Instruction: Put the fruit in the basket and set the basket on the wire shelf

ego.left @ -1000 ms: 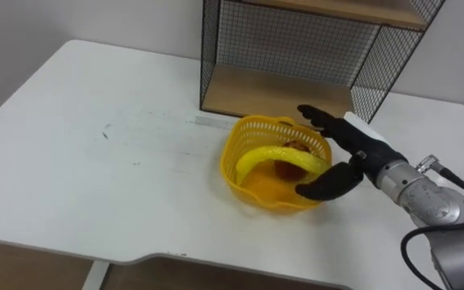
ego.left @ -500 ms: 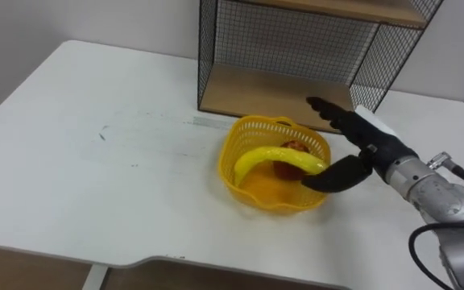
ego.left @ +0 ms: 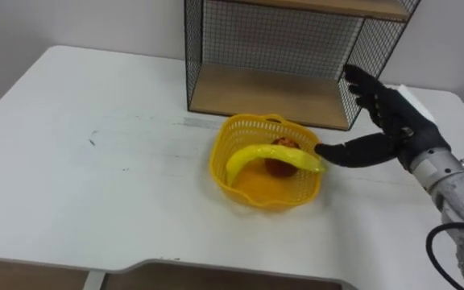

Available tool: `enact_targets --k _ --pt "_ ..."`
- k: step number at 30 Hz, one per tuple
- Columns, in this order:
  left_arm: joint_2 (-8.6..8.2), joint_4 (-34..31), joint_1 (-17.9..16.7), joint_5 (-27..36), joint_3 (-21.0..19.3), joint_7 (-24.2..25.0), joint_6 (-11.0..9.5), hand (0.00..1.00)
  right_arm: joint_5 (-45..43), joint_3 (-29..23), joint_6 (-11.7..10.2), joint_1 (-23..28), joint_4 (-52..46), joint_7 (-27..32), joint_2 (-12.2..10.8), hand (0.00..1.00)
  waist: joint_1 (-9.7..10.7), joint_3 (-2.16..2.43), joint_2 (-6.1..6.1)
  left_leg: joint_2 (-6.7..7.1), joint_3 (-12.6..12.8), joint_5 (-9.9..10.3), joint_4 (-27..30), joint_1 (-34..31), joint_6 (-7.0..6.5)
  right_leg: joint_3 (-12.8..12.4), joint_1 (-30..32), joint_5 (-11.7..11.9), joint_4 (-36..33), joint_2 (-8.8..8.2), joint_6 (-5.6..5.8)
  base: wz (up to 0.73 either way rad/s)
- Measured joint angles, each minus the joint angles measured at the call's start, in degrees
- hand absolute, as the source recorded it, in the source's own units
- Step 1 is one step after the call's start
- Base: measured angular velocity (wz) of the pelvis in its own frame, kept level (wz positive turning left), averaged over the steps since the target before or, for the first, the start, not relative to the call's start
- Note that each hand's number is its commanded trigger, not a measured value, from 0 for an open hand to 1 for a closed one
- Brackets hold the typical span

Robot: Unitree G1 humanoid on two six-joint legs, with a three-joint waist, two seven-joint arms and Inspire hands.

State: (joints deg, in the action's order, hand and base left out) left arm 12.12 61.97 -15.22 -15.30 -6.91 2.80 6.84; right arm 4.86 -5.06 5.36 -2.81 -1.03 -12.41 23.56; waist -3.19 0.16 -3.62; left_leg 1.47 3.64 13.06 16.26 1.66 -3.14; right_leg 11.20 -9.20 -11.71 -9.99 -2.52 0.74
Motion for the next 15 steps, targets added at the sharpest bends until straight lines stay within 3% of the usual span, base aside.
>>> enact_targets --k 4,8,10,15 --pt "-0.14 0.0 -0.13 0.22 -0.14 -1.38 -0.83 0.0 1.95 -0.79 -0.51 2.42 1.26 2.22 -0.77 0.0 0.01 -0.1 0.23 0.04 0.09 0.0 -0.42 0.93 0.0 0.02 -0.96 0.0 0.12 -0.02 0.01 -0.01" --pt "-0.96 0.12 -0.68 4.35 -3.12 -3.04 -0.93 0.0 4.3 -1.33 -0.44 5.62 2.64 4.33 -1.77 0.0 0.25 0.06 0.06 0.08 0.08 0.0 -0.52 0.85 0.0 0.0 -0.88 0.0 0.2 -0.05 0.02 0.0" --pt "-1.16 1.11 -0.62 7.94 -4.93 -4.63 -1.03 0.0 6.49 -2.0 -0.44 7.01 2.81 5.98 -2.7 0.0 0.25 0.04 0.1 0.08 0.09 0.0 -0.54 0.94 0.0 0.07 -1.27 0.01 0.17 -0.04 0.02 0.0" --pt "-1.66 1.18 -1.33 24.92 -13.29 -12.24 -1.11 0.0 12.71 -4.24 -0.45 9.25 5.32 12.72 -3.5 0.0 -0.2 -0.06 0.73 0.2 -0.29 0.04 -0.51 1.03 -0.06 0.16 -1.56 0.02 0.3 -0.13 0.09 0.02"
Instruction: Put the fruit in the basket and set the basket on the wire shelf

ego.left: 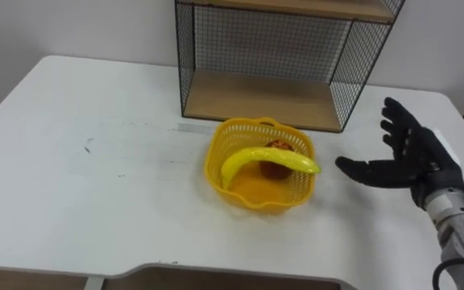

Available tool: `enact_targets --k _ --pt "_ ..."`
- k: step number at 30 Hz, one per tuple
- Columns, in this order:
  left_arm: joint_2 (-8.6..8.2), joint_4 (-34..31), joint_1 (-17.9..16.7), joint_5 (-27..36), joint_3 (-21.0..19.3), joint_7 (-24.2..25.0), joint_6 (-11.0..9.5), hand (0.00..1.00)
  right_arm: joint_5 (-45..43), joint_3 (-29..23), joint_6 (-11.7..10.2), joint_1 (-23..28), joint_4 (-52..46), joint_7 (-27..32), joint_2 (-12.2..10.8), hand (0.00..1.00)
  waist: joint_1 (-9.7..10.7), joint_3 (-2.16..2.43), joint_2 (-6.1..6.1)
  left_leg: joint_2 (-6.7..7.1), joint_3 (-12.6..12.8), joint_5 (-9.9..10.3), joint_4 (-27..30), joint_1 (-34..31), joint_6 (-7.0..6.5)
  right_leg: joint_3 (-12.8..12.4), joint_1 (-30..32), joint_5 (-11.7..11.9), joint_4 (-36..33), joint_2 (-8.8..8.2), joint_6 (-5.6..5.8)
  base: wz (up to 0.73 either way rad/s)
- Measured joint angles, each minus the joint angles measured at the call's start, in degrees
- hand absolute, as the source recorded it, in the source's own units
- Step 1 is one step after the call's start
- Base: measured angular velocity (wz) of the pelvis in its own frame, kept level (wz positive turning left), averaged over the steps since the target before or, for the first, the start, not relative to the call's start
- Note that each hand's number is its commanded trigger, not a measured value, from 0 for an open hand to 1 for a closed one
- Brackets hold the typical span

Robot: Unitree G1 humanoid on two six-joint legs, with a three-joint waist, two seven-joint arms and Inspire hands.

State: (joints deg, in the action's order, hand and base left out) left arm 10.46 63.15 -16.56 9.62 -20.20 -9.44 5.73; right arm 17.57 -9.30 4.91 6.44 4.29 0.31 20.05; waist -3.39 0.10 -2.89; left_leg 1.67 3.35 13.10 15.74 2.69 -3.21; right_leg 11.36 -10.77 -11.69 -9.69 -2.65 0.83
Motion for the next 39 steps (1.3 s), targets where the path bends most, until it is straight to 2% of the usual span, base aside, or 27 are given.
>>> enact_targets --k 1,3,4,6,7,9,12,14,16,19,21,22,24,26,28,31,33,37,39 --pt "-0.06 -0.8 -0.32 1.72 -1.28 -1.09 -0.01 0.0 0.32 -0.19 0.01 0.42 0.12 0.5 -0.09 0.0 -0.05 0.03 0.04 0.02 -0.1 0.0 0.0 0.01 0.0 -0.03 -0.03 0.0 -0.02 -0.01 0.0 0.09" --pt "-0.42 -7.06 -1.58 8.79 -7.26 -6.29 0.13 0.0 0.66 -1.33 0.07 2.24 0.13 2.75 -0.31 0.0 -0.37 0.01 0.41 0.05 -0.47 -0.01 0.11 0.02 0.01 0.01 0.06 0.0 0.01 0.0 0.0 0.08" --pt "-0.4 -8.59 -1.58 10.23 -8.51 -8.11 0.04 0.0 0.91 -1.58 0.07 2.45 0.17 3.41 -0.31 0.0 -0.39 0.04 0.59 0.06 -0.58 -0.01 0.13 -0.02 0.01 0.2 0.05 0.0 0.01 0.0 0.0 0.09" --pt "-0.4 -16.97 -1.61 15.55 -11.67 -15.35 -1.1 0.0 3.03 -2.22 0.02 3.52 0.12 6.31 -0.32 0.0 -0.51 0.14 1.52 0.17 -1.08 -0.01 0.12 -0.07 0.01 1.16 -0.05 -0.01 -0.03 -0.07 0.02 0.11" --pt "-0.39 -19.59 -1.6 17.0 -12.19 -17.14 -1.49 0.0 3.57 -2.41 0.0 3.98 0.1 6.91 -0.31 0.0 -0.57 0.19 1.63 0.22 -1.22 -0.05 -0.04 -0.06 0.0 1.23 -0.04 -0.01 -0.03 -0.11 0.02 0.1" --pt "-0.25 -27.83 -1.12 20.16 -14.14 -23.68 -4.37 0.0 4.79 -3.53 0.0 5.6 0.09 8.81 -0.3 0.0 -1.7 0.33 2.18 0.22 -1.2 -0.2 -0.19 -0.09 0.05 1.3 0.16 -0.03 -0.13 -0.14 0.04 0.0" --pt "-0.26 -35.41 -0.63 20.09 -16.56 -31.44 -6.48 0.0 4.88 -4.41 0.0 7.85 -0.51 11.53 -0.31 0.0 -2.36 0.73 2.92 0.14 -0.7 -0.26 -0.46 0.0 0.09 0.86 0.44 -0.03 -0.15 -0.06 0.04 -0.09" --pt "-0.25 -39.5 -0.45 19.81 -18.32 -35.94 -7.1 0.0 4.61 -5.17 -0.18 8.87 -0.63 12.37 -0.41 0.0 -3.46 0.78 3.34 -0.01 0.02 -0.33 -0.6 -0.02 0.11 -0.16 0.85 -0.02 -0.13 0.08 0.03 -0.19" --pt "-0.16 -43.43 -0.58 19.4 -20.18 -40.0 -8.28 0.0 4.65 -5.64 -0.26 9.78 -0.64 13.63 -0.48 0.0 -3.7 0.76 3.27 0.09 -0.11 -0.43 -0.97 0.09 0.13 -0.08 0.92 -0.02 -0.14 -0.01 0.04 -0.02" --pt "1.56 -47.3 -0.07 16.78 -23.08 -45.7 -8.81 0.0 4.23 -5.87 -0.55 10.67 -0.64 14.99 -0.48 0.0 -4.48 0.61 3.61 0.07 -0.17 -0.48 -1.23 0.65 0.16 -0.04 0.77 -0.03 -0.07 0.09 0.04 0.0" --pt "2.9 -52.71 0.15 14.54 -24.75 -48.97 -8.91 0.0 4.12 -7.0 -0.64 10.66 -0.8 15.77 -0.48 0.0 -4.78 0.58 3.37 0.09 -0.45 -0.47 -1.16 0.45 0.16 0.29 0.79 -0.02 -0.04 0.11 0.04 0.06" --pt "3.33 -53.95 0.09 14.15 -24.76 -49.59 -9.19 0.0 4.1 -7.35 -0.72 10.65 -0.81 15.89 -0.48 0.0 -4.85 0.57 3.36 0.1 -0.54 -0.47 -1.12 0.35 0.16 0.35 0.79 -0.02 -0.02 0.11 0.04 0.1" --pt "5.54 -57.69 0.22 12.58 -24.98 -51.14 -10.1 0.0 3.56 -8.07 -1.86 10.63 -0.98 16.22 -0.48 0.0 -5.05 0.51 3.61 0.15 -0.78 -0.44 -0.8 0.07 0.15 0.04 0.8 -0.02 -0.02 0.12 0.04 0.06" --pt "6.59 -60.41 0.48 11.63 -25.02 -51.4 -11.09 0.0 2.53 -7.91 -2.45 10.64 -1.34 15.94 -0.48 0.0 -5.06 0.48 3.94 0.2 -0.85 -0.44 -0.78 -0.1 0.15 -0.01 0.75 -0.02 -0.06 0.11 0.04 0.0" --pt "6.86 -63.3 0.73 10.32 -25.02 -51.26 -11.64 0.0 2.17 -7.79 -2.47 10.64 -2.43 15.39 -0.48 0.0 -5.04 0.46 4.45 0.22 -0.86 -0.44 -0.77 -0.11 0.14 -0.01 0.74 -0.02 -0.13 0.08 0.04 0.0" --pt "7.07 -67.28 1.17 8.07 -24.21 -50.57 -12.82 0.0 0.98 -7.73 -3.91 10.56 -3.2 14.27 -0.47 0.0 -3.93 0.12 5.09 0.32 -1.52 -0.44 -0.22 -0.45 0.14 0.51 0.7 -0.02 -0.06 0.09 0.04 0.1" --pt "7.83 -68.34 2.92 7.6 -23.51 -49.35 -13.18 0.0 0.79 -7.68 -4.2 10.38 -3.2 12.98 -0.48 0.0 -3.41 -0.28 5.38 0.34 -1.92 -0.49 0.05 -0.69 0.2 0.96 0.78 -0.02 -0.04 0.13 0.04 0.12" --pt "8.83 -69.25 3.63 7.6 -21.46 -45.06 -13.27 0.0 -1.36 -7.65 -4.2 10.36 -3.2 11.02 -0.47 0.0 -2.98 -0.26 5.78 0.34 -1.92 -0.5 0.12 -1.11 0.22 1.15 0.91 -0.04 0.01 0.13 0.04 0.0" --pt "9.05 -69.62 4.54 7.6 -19.27 -41.22 -13.26 0.0 -2.64 -7.42 -4.2 10.34 -3.2 9.86 -0.48 0.0 -2.86 -0.48 5.6 0.41 -1.82 -0.51 0.06 -1.09 0.21 1.16 1.07 -0.09 0.07 0.06 0.08 0.0"
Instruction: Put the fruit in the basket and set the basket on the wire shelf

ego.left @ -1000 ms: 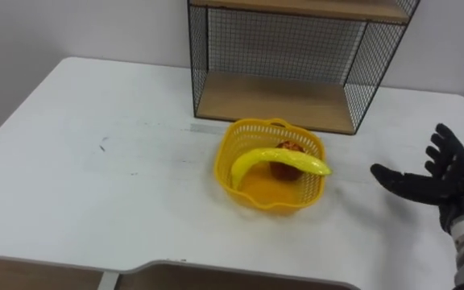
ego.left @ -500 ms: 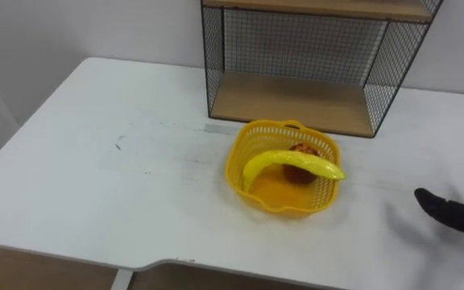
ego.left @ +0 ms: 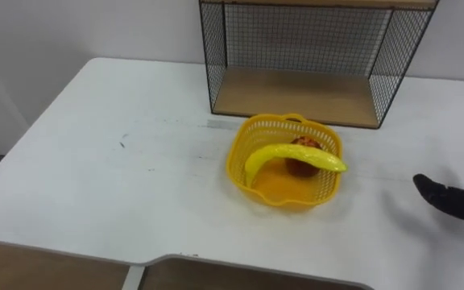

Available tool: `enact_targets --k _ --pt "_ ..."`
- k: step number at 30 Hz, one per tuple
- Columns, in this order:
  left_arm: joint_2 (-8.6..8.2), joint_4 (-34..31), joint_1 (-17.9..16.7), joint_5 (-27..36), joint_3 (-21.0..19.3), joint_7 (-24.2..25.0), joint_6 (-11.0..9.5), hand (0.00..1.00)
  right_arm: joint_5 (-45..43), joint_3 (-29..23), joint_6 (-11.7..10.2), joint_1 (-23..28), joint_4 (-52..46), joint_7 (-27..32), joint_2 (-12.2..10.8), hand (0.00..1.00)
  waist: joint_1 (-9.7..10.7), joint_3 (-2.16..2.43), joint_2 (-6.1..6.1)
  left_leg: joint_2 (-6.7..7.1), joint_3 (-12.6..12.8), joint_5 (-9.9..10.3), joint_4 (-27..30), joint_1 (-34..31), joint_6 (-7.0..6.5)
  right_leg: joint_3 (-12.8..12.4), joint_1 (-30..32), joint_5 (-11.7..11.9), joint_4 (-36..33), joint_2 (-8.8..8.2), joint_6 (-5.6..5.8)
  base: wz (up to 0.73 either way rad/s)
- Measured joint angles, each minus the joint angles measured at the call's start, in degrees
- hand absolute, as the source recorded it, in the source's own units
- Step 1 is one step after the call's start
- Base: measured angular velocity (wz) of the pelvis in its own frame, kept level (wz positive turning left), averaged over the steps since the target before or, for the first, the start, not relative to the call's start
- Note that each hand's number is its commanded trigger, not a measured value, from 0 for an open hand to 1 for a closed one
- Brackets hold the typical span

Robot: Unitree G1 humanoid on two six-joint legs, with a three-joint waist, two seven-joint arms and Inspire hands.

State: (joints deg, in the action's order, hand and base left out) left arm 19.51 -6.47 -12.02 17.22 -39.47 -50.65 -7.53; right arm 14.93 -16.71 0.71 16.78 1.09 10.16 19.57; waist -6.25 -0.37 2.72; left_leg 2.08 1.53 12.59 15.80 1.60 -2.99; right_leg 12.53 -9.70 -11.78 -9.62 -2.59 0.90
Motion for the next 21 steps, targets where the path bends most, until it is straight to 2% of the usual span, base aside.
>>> enact_targets --k 4,6,7,8,9,13,17,21 --pt "-0.02 -1.0 0.79 0.2 4.21 6.35 0.04 0.0 -0.63 0.61 0.01 -0.51 0.03 -1.61 -0.01 0.0 0.11 0.0 -0.32 0.39 0.26 -0.13 -0.3 0.03 -0.1 -0.73 0.34 -0.01 -0.02 -0.06 -0.01 -0.04" --pt "-0.02 -1.74 1.2 0.18 7.39 10.45 0.08 0.0 -0.79 2.5 0.01 -1.68 0.02 -1.83 -0.04 0.0 0.4 0.07 -0.56 0.4 0.3 -0.15 -0.46 0.07 -0.11 -0.83 0.41 0.0 -0.03 -0.05 -0.01 0.0" --pt "-0.02 -2.14 1.23 0.18 8.27 11.47 0.08 0.0 -0.9 2.76 0.01 -1.95 0.03 -2.16 -0.07 0.0 0.87 -0.04 -0.8 0.4 0.3 -0.15 -0.49 0.07 -0.11 -0.8 0.42 0.0 -0.03 -0.06 -0.01 0.0" --pt "-0.05 -3.02 1.24 0.18 9.73 13.25 0.08 0.0 -1.25 3.37 -0.01 -2.55 0.03 -2.6 -0.13 0.0 1.18 -0.36 -1.34 0.4 0.26 -0.15 -0.52 0.06 -0.11 -0.79 0.39 0.0 -0.12 -0.05 -0.01 0.0" --pt "-0.07 -3.44 1.3 0.27 11.29 15.04 0.08 0.0 -1.19 4.14 -0.01 -3.23 0.02 -2.82 -0.19 0.0 1.43 -0.41 -1.75 0.31 0.6 -0.14 -0.43 0.1 -0.11 -1.15 0.58 0.0 -0.2 -0.03 -0.01 -0.08" --pt "-0.19 -3.5 1.31 3.8 15.19 20.97 0.09 0.0 0.62 4.42 -1.05 -4.84 0.02 -2.71 -1.11 0.0 1.71 -0.14 -2.23 -0.21 1.55 -0.05 -0.19 0.1 -0.22 -1.5 0.53 0.19 -0.2 -0.06 0.14 -0.12" --pt "-1.98 -3.3 1.31 5.85 17.71 26.67 0.27 0.0 1.59 4.5 -1.47 -5.37 0.18 -2.82 -2.88 0.0 2.97 -0.2 -2.12 -0.16 1.56 0.01 -0.53 0.4 -0.32 -1.45 0.52 0.26 -0.15 -0.13 0.25 -0.02" --pt "-3.54 -2.41 1.3 5.88 20.96 31.97 1.47 0.0 2.52 5.86 -1.46 -5.37 0.58 -2.91 -3.88 0.0 3.65 -0.41 -1.63 -0.22 1.61 -0.03 -1.42 1.02 -0.27 -1.39 0.47 0.26 -0.14 -0.09 0.26 0.0"
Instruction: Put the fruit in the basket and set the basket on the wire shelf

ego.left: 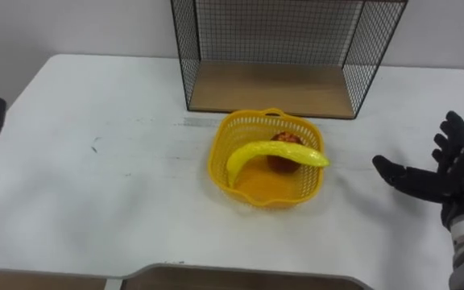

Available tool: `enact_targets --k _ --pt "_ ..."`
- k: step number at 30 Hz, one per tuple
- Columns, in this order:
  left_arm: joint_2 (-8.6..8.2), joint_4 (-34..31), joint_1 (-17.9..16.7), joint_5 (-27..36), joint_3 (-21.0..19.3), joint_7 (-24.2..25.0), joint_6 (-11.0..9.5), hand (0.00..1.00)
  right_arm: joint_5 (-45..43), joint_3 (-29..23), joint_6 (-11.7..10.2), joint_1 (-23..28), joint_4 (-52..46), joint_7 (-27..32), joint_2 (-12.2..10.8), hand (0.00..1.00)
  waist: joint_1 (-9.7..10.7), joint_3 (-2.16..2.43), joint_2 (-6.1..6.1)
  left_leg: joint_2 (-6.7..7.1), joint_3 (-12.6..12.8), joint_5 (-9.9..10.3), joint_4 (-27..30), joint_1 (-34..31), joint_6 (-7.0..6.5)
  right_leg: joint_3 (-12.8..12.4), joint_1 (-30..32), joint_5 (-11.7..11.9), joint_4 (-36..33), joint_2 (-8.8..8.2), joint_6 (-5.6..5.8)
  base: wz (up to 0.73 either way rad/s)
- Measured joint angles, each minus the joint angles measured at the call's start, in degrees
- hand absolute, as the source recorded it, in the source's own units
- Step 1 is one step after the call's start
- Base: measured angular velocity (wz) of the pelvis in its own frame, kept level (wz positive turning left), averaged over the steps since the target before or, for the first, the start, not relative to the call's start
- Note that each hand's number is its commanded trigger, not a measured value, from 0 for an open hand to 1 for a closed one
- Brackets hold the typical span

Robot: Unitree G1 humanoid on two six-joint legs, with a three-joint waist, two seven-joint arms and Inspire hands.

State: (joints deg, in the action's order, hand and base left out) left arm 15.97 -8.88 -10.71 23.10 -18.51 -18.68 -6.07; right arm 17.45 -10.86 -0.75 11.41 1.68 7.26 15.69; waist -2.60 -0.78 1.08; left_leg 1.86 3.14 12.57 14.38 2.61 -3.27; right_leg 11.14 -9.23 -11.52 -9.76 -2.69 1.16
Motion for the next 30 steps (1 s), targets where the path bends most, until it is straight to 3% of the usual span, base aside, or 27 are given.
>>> enact_targets --k 3,6,13,17,23,26,30 --pt "-0.1 1.08 0.03 1.55 1.84 3.52 0.13 0.0 1.93 1.67 0.0 -0.01 0.12 -1.04 -0.55 0.0 0.73 0.01 -0.03 -0.14 0.56 -0.36 -0.82 0.8 0.17 -0.26 -0.12 0.0 0.0 0.05 0.0 -0.07" --pt "-1.63 1.59 0.02 3.39 2.98 5.44 0.86 0.0 4.48 2.89 0.0 -0.02 0.47 -1.33 -1.21 0.0 0.91 -0.01 -0.12 -0.17 1.14 -0.52 -1.35 1.18 0.2 -0.58 0.0 0.0 0.06 0.05 0.0 -0.12" --pt "-3.27 3.23 0.05 4.27 5.36 9.29 2.21 0.0 6.92 2.94 0.14 -0.26 2.43 -4.71 -1.63 0.0 0.97 0.08 -1.21 -0.23 2.51 -0.54 -1.78 1.58 0.16 -2.53 0.2 0.0 0.06 0.06 0.0 -0.11" --pt "-4.46 3.43 0.09 4.29 5.54 11.04 4.03 0.0 7.46 3.0 0.16 -0.29 2.63 -6.85 -2.62 0.0 1.17 0.04 -1.84 -0.26 3.04 -0.52 -1.7 1.57 0.13 -3.11 0.32 0.0 0.09 0.04 0.0 -0.07" --pt "-5.68 5.56 1.32 4.2 10.04 11.8 5.19 0.0 9.08 5.42 0.91 -1.42 2.62 -9.01 -4.11 0.0 2.02 0.12 -1.72 -0.26 2.93 -0.51 -1.68 1.33 0.07 -3.14 0.64 0.04 -0.05 0.04 -0.06 0.0" --pt "-6.62 5.77 1.32 4.31 10.55 12.76 5.89 0.0 10.06 5.46 0.92 -2.02 2.62 -9.4 -5.03 0.0 2.03 0.31 -1.52 -0.26 2.97 -0.59 -1.67 1.07 -0.01 -3.22 1.12 0.07 -0.14 0.04 -0.12 0.0" --pt "-6.63 8.53 2.01 4.33 11.34 13.41 5.9 0.0 13.95 5.91 0.92 -2.67 2.63 -9.4 -5.18 0.0 2.03 0.31 -1.54 -0.26 2.99 -0.59 -1.69 1.11 -0.01 -3.25 1.15 0.07 -0.14 0.04 -0.12 0.0"
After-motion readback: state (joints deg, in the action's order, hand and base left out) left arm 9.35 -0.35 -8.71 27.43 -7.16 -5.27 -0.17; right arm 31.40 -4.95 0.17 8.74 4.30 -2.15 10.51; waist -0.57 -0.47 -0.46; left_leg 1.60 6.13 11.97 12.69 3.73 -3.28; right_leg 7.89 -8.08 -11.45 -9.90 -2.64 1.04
